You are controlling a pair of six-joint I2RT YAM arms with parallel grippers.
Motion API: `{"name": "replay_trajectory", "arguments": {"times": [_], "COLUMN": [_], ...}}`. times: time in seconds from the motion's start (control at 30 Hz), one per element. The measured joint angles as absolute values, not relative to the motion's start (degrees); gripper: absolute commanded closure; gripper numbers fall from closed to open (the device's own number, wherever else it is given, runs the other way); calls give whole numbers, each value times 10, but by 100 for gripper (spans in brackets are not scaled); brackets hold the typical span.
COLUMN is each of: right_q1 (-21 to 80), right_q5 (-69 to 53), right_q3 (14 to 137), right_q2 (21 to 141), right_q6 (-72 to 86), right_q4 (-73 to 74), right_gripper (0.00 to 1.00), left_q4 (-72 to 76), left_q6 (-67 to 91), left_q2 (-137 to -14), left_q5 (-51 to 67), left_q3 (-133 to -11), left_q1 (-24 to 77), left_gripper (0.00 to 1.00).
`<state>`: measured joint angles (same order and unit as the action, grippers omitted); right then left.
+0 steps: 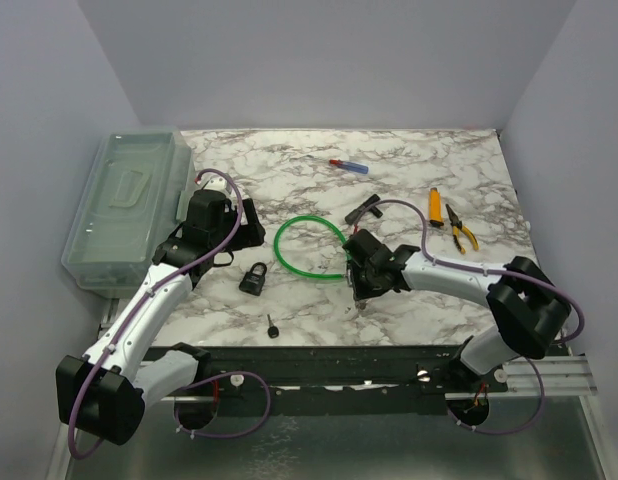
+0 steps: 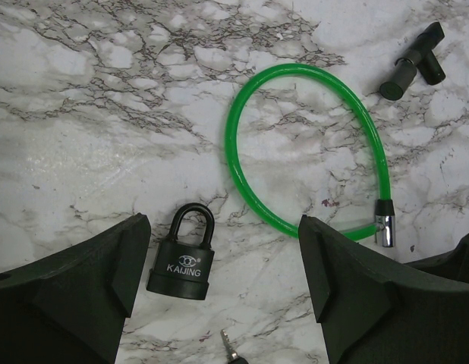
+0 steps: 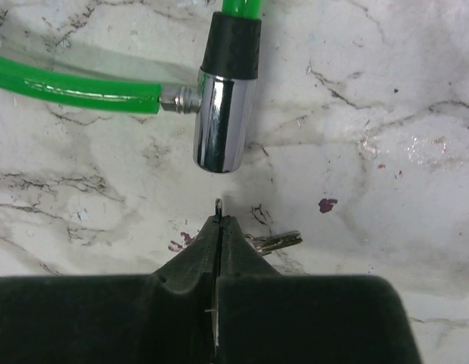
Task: Unlock with the key
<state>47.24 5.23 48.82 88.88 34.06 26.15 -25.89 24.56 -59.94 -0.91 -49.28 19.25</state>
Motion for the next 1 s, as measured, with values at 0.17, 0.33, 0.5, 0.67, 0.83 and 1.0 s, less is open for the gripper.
{"name": "replay_trajectory", "arguments": {"times": [0.17,0.33,0.5,0.67,0.83,1.0], "right_q1": [475,476,476,476,476,476], "right_q5": [34,15,-4,-31,-75,-121], "right_q3": [446,385,338,286,253,246], "right_q2": [842,785,718,631,563,547], "right_q6": [353,365,375,370,366,375], "right_q4": [235,181,121,34,-76,-184], "right_gripper": [100,100,100,100,99,99], "left_q4": [-259,-259,-253,-207,-137,-57], "left_q6": [246,246,246,253,270,304], "left_q2": [-600,-599,-588,-563,-512,-472], "left_q5": [-9,4,62,191,319,418], "left_q3": [-493,-493,-493,-489,-456,-419], "left_q1": [192,192,193,197,220,232], "left_gripper": [14,14,14,22,24,26]}}
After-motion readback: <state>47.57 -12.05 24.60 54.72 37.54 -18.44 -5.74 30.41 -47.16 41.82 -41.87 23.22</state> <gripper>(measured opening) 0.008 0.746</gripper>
